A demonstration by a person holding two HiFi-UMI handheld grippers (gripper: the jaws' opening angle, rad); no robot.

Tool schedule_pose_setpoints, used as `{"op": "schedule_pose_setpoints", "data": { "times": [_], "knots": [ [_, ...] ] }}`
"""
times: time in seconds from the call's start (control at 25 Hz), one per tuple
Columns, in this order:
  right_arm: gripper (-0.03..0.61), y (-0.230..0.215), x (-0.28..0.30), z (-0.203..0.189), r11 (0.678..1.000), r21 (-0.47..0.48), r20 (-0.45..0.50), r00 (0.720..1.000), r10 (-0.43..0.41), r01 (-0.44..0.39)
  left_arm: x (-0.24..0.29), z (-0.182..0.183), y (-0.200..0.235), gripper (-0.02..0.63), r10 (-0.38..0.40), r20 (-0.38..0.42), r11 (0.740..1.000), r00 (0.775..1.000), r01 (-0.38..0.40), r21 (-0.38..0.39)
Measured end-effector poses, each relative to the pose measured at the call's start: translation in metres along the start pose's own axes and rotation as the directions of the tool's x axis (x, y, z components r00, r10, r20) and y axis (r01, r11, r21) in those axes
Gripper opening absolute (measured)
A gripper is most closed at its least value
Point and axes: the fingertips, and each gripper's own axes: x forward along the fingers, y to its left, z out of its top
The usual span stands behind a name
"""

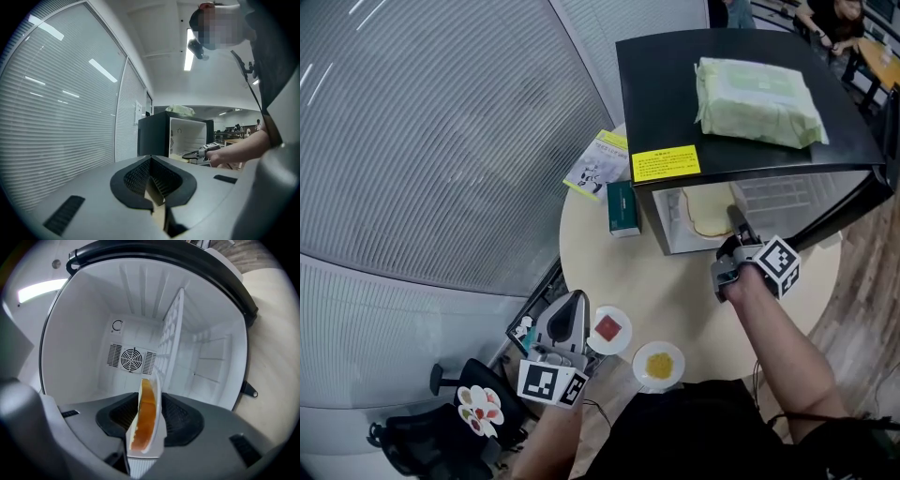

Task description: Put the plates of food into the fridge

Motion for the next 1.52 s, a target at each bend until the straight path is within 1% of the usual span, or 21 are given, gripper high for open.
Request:
{"op": "schedule_pose_setpoints", "data": {
  "times": [0.04, 0.12, 0.2, 0.32, 0.4, 0.48, 0.56, 0.68, 0.8, 0.92, 1.04, 1.12, 1.24, 1.32, 1.52],
  "knots": [
    [0.144, -0.001, -0.001, 0.0, 1.0, -0.012, -0.006, 1.0, -0.004, 0.004, 0.0, -0.001, -0.001, 0.003, 0.002, -0.002, 1.0, 1.0, -0.002, -0.001],
    [0.192, -0.003, -0.002, 0.001, 1.0, -0.025, -0.015, 1.0, -0.009, 0.009, 0.0, -0.004, -0.003, 0.003, 0.006, -0.005, 1.0, 1.0, -0.006, -0.002],
    [0.212, -0.004, -0.005, 0.002, 1.0, -0.027, -0.016, 1.0, -0.002, 0.002, 0.001, -0.004, -0.007, 0.003, 0.006, -0.005, 1.0, 1.0, -0.006, -0.002],
    [0.218, -0.006, -0.013, 0.004, 1.0, -0.019, -0.012, 1.0, 0.009, -0.009, 0.0, -0.002, -0.013, 0.003, -0.001, -0.004, 1.0, 1.0, 0.001, 0.0],
    [0.218, -0.008, -0.019, 0.007, 1.0, -0.026, -0.003, 1.0, 0.015, -0.015, 0.0, 0.0, -0.019, 0.003, -0.023, -0.006, 1.0, 1.0, 0.023, -0.001],
    [0.218, -0.008, -0.027, 0.011, 0.998, -0.055, 0.013, 1.0, 0.024, -0.023, 0.001, 0.0, -0.026, 0.003, -0.05, -0.011, 0.999, 0.999, 0.05, 0.01],
    [0.216, -0.007, -0.036, 0.016, 0.995, -0.09, 0.029, 0.999, 0.034, -0.031, 0.0, 0.001, -0.031, 0.003, -0.062, -0.011, 0.997, 0.998, 0.062, 0.038],
    [0.216, -0.003, -0.05, 0.02, 0.99, -0.129, 0.037, 0.998, 0.058, -0.053, 0.0, 0.005, -0.036, 0.003, -0.083, 0.022, 0.996, 0.996, 0.082, 0.046],
    [0.216, 0.002, -0.072, 0.019, 0.987, -0.143, 0.042, 0.996, 0.077, -0.07, -0.003, 0.012, -0.039, 0.003, -0.108, 0.069, 0.994, 0.992, 0.105, 0.042],
    [0.216, 0.006, -0.096, 0.014, 0.98, -0.182, 0.049, 0.995, 0.092, -0.081, -0.01, 0.016, -0.039, 0.003, -0.148, 0.084, 0.988, 0.985, 0.143, 0.055],
    [0.216, 0.009, -0.119, 0.0, 0.975, -0.192, 0.057, 0.991, 0.122, -0.109, -0.025, 0.014, -0.029, 0.003, -0.155, 0.1, 0.988, 0.983, 0.152, 0.043],
    [0.216, 0.011, -0.135, -0.011, 0.974, -0.2, 0.069, 0.99, 0.125, -0.109, -0.036, 0.01, -0.023, 0.003, -0.169, 0.096, 0.986, 0.981, 0.167, 0.032],
    [0.216, 0.01, -0.159, -0.034, 0.974, -0.205, 0.092, 0.989, 0.114, -0.093, -0.056, 0.008, -0.014, 0.003, -0.214, 0.091, 0.976, 0.973, 0.21, 0.048],
    [0.216, 0.004, -0.175, -0.055, 0.976, -0.206, 0.102, 0.99, 0.096, -0.073, -0.071, 0.007, -0.002, 0.003, -0.23, 0.093, 0.973, 0.969, 0.225, 0.059],
    [0.216, -0.01, -0.209, -0.113, 0.977, -0.21, 0.114, 0.992, 0.059, -0.034, -0.097, -0.005, 0.03, 0.003, -0.27, 0.076, 0.962, 0.96, 0.267, 0.047]
  ]
}}
